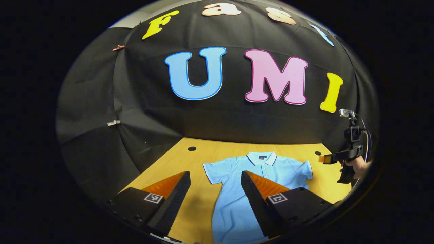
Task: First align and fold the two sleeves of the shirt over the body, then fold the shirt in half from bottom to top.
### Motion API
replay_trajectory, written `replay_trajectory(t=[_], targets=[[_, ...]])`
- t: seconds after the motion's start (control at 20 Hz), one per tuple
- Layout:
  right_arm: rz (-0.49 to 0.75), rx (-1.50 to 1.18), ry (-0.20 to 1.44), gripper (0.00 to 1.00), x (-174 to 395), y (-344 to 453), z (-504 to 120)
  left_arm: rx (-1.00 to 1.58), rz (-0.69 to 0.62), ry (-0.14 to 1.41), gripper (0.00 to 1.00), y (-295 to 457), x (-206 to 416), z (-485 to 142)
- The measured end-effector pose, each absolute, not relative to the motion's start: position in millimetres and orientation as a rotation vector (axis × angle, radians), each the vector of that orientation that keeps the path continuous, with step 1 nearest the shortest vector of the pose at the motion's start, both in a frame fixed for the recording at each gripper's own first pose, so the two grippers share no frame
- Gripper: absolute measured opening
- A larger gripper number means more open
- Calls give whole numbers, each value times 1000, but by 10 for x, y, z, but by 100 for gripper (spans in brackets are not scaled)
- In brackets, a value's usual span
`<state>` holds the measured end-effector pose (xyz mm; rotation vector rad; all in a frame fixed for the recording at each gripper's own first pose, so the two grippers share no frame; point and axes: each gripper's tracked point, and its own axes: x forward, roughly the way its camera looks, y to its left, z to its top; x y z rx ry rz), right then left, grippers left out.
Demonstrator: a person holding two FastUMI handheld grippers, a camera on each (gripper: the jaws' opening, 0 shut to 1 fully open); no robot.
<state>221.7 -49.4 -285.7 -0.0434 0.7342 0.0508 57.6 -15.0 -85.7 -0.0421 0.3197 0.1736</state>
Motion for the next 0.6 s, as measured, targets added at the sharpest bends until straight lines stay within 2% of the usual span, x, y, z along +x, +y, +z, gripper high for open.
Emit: replay_trajectory(t=[0.05, 0.1, 0.3, 0.6], targets=[[53, -40, 752, 95, 2295, -484, -2947, -43, 169, 339, 96, -190, 603, -932], [49, -35, 771, 98, 2361, -494, -3033, -32, 170, 360, 96, -204, 631, -994], [34, -61, 837, 97, 2696, -533, -3501, -45, 164, 401, 96, -256, 717, -1124], [43, -39, 982, 98, 2679, -515, -4068, -34, 162, 419, 96, -300, 892, -1192]])
